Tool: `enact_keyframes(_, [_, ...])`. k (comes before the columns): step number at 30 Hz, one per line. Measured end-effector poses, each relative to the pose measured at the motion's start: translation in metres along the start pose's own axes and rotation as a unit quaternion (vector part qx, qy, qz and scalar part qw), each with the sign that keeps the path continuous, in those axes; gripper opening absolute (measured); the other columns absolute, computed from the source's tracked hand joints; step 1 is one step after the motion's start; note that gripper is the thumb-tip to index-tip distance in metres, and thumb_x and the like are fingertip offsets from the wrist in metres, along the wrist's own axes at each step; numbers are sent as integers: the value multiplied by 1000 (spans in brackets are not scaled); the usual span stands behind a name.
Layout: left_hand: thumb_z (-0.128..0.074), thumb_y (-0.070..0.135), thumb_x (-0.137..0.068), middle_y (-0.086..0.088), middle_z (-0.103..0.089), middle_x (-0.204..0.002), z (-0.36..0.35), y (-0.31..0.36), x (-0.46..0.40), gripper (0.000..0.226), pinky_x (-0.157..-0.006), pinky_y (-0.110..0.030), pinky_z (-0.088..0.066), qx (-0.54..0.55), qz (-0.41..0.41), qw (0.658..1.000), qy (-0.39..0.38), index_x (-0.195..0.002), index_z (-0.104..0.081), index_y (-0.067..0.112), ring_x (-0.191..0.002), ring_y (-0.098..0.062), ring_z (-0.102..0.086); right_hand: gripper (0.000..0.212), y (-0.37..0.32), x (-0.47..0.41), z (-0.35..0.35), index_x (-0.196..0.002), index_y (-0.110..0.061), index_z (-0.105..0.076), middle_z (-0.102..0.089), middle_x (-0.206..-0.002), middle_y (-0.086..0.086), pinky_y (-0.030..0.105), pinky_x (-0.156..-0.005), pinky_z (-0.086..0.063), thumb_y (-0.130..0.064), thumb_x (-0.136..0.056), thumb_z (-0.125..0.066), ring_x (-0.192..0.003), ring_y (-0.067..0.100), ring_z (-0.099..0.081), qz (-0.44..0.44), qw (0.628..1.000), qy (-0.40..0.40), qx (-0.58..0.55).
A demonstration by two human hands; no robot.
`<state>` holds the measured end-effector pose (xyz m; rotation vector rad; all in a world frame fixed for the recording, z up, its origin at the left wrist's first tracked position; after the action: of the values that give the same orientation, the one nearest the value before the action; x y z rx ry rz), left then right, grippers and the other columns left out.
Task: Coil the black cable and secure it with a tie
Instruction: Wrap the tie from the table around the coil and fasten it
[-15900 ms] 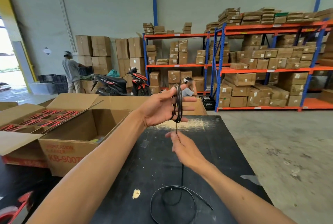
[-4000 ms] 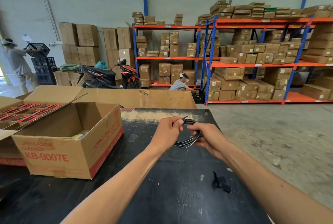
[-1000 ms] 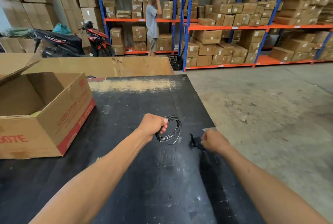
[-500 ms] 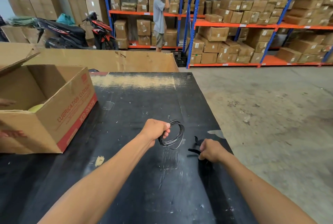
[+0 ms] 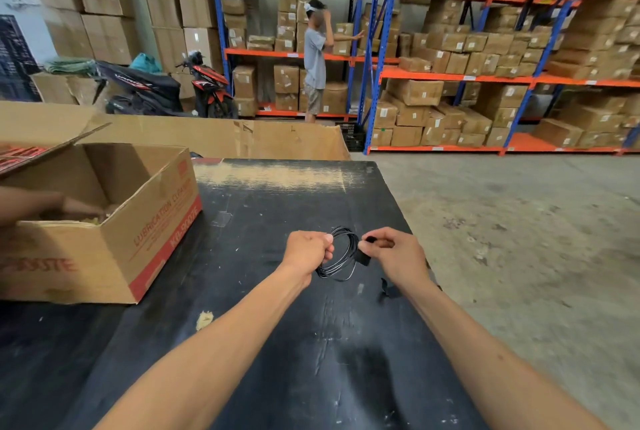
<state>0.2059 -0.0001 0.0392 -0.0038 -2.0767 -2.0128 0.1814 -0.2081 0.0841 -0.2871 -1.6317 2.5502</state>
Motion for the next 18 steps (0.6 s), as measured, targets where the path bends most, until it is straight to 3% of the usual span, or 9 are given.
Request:
enact_keyframes(3, [-62,5,-91,-3,-64,-60,-3,9,3,21,-54,-25,-48,1,-21,1000,1,-72,-69,10,-46,-9,-55,15,-2,6,-2,-89,-23,-74,-74,-85,-4,31,-86,-54,-21,-78,-84,-86,17,-72,-21,1000,19,14])
enact_keyframes(5, [-62,7,-92,-2,-66,-61,-5,14,6,21,-56,-25,-49,-5,-33,999,-1,-73,-70,12,-50,-10,-58,18,-5,10,0,-94,-19,-73,-75,-88,-2,28,-84,-52,-16,-77,-79,-89,15,-71,-22,998,36,38])
enact_keyframes(8, [-61,10,-93,-1,-66,-61,-11,22,11,24,-59,-25,-50,-27,-54,998,-6,-72,-70,14,-52,-10,-60,13,-10,14,2,-86,-17,-74,-78,-73,-3,28,-78,-57,-12,-75,-76,-76,12,-75,-34,997,62,25])
enact_keyframes(11, [-60,13,-94,2,-66,-59,-20,30,19,30,-60,-25,-49,-56,-78,995,-16,-66,-70,15,-54,-10,-60,7,-5,18,1,-80,-14,-77,-76,-60,-1,27,-68,-62,-10,-74,-78,-56,10,-75,-82,992,85,-49])
enact_keyframes(13, [-60,15,-93,3,-66,-58,-25,32,24,34,-60,-26,-48,-73,-90,993,-22,-60,-69,16,-54,-10,-60,5,1,19,-2,-78,-10,-77,-77,-61,3,26,-63,-63,-7,-75,-80,-54,11,-74,-114,981,94,-122])
enact_keyframes(18, [-59,13,-94,-3,-64,-58,-28,33,30,32,-62,-28,-46,-63,-85,993,-43,-65,-71,7,-55,-14,-56,13,-1,19,-22,-95,-7,-67,-74,-83,13,25,-67,-57,4,-88,-69,-73,19,-70,-142,949,38,-277])
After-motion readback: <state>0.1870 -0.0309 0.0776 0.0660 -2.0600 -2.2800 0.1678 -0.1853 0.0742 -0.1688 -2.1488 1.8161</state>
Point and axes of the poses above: each hand's wrist, its own x-axis away from the middle knuckle, its own z-axis out of the back of the hand, y = z × x, the point moved 10 cm from there along -x, towards the middle knuckle
